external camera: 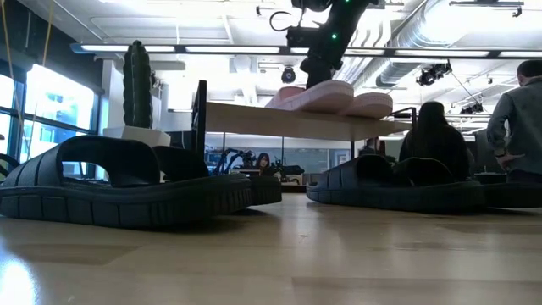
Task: Pick and place slides into the shelf
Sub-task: Put the pink slide on the shelf
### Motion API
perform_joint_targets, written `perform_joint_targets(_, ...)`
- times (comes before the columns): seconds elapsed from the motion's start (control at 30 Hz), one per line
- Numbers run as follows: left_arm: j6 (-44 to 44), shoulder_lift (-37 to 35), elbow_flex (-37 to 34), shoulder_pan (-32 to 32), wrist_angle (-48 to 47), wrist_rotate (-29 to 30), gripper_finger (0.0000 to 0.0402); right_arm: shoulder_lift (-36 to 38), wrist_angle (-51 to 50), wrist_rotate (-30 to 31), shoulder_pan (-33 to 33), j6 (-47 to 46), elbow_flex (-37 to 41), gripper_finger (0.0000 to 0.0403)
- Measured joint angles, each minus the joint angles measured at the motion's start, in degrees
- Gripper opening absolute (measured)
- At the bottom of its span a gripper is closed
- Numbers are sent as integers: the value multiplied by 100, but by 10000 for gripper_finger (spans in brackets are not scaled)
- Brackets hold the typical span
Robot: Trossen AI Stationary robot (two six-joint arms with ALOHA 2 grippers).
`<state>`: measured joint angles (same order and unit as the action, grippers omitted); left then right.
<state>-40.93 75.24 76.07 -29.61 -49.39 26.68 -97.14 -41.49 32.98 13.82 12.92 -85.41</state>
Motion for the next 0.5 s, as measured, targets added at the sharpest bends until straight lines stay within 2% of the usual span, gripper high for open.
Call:
perform_joint_targets(0.3, 2, 0, 0, -2, 2, 0, 3, -4, -3, 52, 13, 20, 0, 0)
perform_joint_targets(0.5, 5, 0, 0, -2, 3, 0, 3, -2, 17, -174, 167, -123, -2, 0)
